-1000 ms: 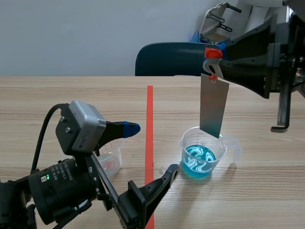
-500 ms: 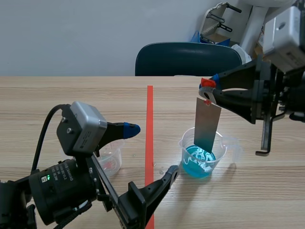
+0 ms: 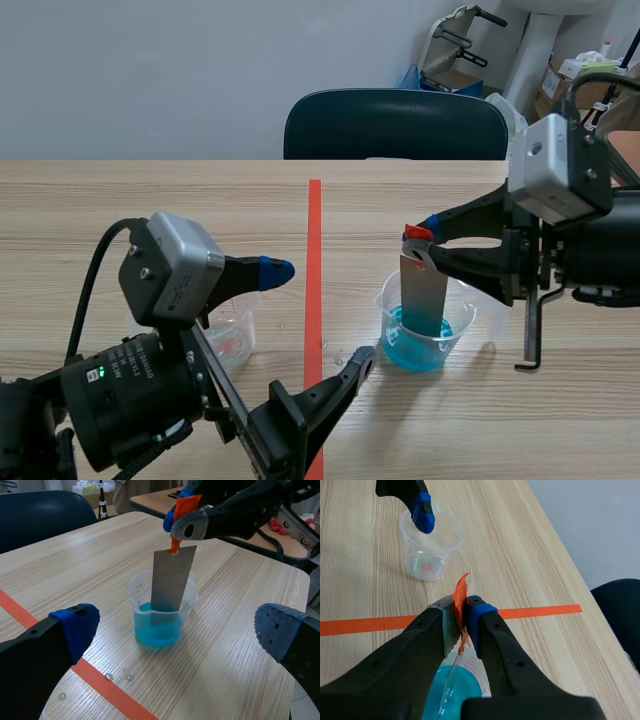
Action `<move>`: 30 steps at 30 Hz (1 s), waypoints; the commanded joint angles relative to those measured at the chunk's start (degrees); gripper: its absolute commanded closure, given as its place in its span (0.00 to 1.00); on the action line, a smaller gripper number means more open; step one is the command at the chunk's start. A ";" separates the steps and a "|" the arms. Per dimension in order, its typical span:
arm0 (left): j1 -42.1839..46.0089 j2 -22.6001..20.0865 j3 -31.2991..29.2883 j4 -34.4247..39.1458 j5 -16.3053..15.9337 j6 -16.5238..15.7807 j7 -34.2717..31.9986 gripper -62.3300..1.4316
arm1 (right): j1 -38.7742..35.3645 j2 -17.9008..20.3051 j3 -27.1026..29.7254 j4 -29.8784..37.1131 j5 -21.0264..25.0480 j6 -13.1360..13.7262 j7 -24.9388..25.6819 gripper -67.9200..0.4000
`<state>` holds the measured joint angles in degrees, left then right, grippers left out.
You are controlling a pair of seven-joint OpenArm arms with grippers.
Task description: Do the redox reaction experiment
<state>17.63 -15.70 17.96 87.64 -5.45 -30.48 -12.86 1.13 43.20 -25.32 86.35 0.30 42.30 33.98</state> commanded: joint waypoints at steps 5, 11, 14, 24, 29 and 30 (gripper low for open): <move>0.44 0.28 -0.09 0.94 -0.70 -0.13 -0.79 0.00 | 0.94 -0.37 0.44 -0.07 -1.64 0.42 1.03 0.99; 0.44 0.28 -0.09 0.94 -0.70 -0.13 -0.79 0.00 | 0.94 -0.50 0.44 -0.07 -3.28 0.42 0.90 0.99; 0.44 0.28 -0.09 0.94 -0.70 -0.13 -0.79 0.00 | 0.94 -0.90 0.44 -0.07 -4.61 0.42 0.70 0.99; 0.44 0.28 -0.09 0.94 -0.70 -0.13 -0.79 0.00 | 0.94 -0.98 0.44 -0.07 -4.83 0.42 0.24 0.99; 0.44 0.28 -0.09 0.94 -0.70 -0.13 -0.79 0.00 | 0.94 -0.98 0.44 -0.07 -4.83 0.42 0.24 0.99; 0.44 0.28 -0.09 0.94 -0.70 -0.13 -0.79 0.00 | 0.94 -0.98 0.44 -0.07 -4.83 0.42 0.24 0.99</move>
<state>17.63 -15.70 17.96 87.64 -5.45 -30.48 -12.86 1.26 41.58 -25.26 85.78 -4.54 42.06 34.46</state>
